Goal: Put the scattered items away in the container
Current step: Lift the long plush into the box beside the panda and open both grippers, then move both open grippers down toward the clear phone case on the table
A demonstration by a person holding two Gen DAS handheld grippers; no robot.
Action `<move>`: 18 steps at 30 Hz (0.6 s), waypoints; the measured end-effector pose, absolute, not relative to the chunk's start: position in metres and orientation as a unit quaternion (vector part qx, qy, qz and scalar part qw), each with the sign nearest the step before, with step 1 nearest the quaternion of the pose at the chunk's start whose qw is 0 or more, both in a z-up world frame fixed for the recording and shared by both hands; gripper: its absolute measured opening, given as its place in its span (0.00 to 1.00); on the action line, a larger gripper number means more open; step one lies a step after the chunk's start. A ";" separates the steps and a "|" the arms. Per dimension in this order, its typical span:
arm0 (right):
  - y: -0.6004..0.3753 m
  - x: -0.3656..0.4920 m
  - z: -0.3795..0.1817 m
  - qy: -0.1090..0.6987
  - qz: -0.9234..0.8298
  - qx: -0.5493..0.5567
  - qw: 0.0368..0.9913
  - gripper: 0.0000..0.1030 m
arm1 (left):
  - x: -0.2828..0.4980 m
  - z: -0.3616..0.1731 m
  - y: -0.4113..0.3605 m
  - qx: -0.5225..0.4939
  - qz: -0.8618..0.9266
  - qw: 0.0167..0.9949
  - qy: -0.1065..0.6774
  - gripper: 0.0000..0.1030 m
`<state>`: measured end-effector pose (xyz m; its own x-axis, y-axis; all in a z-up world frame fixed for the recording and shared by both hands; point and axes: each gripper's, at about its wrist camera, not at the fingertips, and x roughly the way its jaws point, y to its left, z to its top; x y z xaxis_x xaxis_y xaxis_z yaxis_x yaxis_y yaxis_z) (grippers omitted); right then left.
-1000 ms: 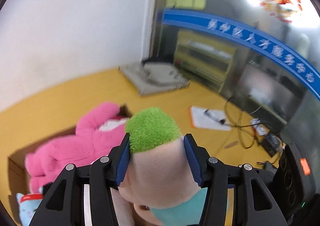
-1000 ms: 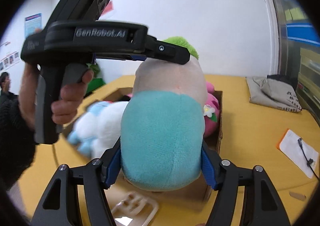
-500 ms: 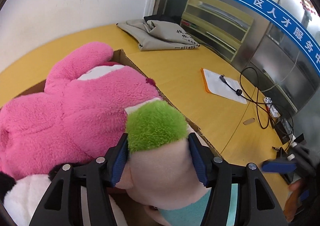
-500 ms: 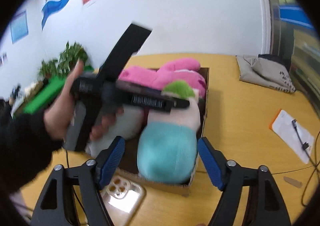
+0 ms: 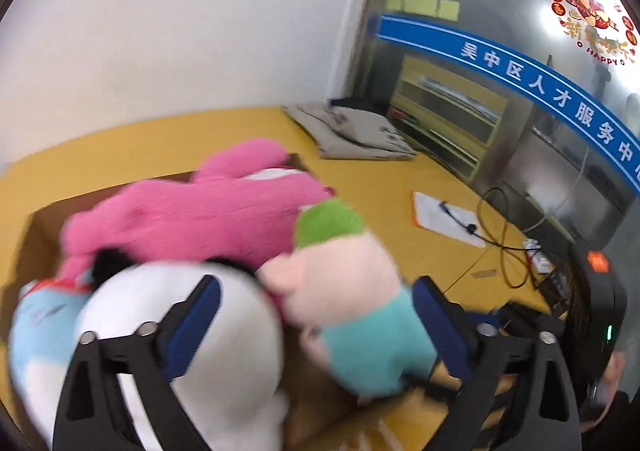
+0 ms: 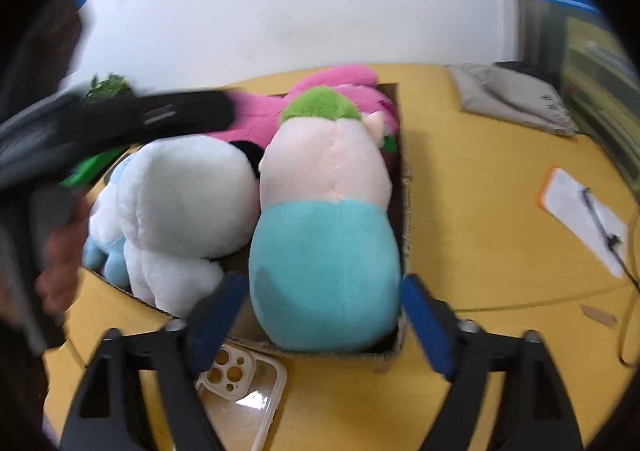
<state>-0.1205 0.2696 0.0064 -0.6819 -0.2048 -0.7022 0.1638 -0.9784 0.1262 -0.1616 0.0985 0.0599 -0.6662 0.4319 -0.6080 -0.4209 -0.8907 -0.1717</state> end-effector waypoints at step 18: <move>0.211 -0.047 0.055 0.038 -0.939 0.332 0.076 0.81 | -0.034 0.051 0.004 -0.331 0.927 0.149 -0.095 1.00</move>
<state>-0.0474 0.2108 0.0553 -0.7677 -0.1173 -0.6300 0.1677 -0.9856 -0.0208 -0.0341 0.0044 0.0507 -0.7367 0.3387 -0.5853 -0.2125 -0.9376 -0.2752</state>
